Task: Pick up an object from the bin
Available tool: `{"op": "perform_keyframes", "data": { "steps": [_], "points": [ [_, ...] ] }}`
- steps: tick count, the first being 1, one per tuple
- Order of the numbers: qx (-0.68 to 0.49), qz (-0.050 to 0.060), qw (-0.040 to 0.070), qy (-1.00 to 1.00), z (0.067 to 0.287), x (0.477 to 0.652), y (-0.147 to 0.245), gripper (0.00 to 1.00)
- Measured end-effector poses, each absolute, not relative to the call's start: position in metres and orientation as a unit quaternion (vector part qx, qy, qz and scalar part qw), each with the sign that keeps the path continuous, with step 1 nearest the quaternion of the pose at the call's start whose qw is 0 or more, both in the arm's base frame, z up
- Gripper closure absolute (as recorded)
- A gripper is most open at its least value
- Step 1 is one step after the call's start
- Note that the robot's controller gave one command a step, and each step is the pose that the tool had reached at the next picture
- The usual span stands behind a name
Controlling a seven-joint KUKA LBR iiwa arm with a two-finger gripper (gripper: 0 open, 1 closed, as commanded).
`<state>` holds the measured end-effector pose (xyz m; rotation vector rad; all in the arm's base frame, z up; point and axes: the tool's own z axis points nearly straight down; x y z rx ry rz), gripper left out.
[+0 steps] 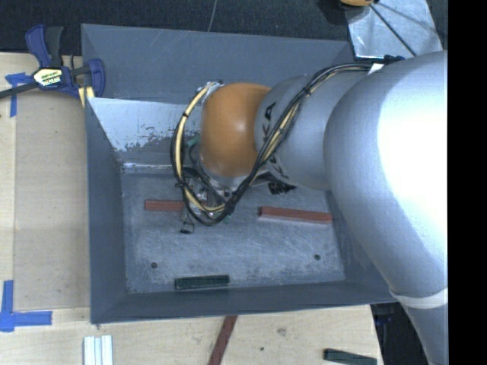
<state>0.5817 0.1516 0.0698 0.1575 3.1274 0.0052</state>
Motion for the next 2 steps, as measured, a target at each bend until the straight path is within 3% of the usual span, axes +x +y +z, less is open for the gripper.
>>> {"op": "perform_keyframes", "data": {
  "steps": [2],
  "points": [
    [0.05,0.001,0.002,0.999,0.097,0.582,0.151,1.0]
  ]
}}
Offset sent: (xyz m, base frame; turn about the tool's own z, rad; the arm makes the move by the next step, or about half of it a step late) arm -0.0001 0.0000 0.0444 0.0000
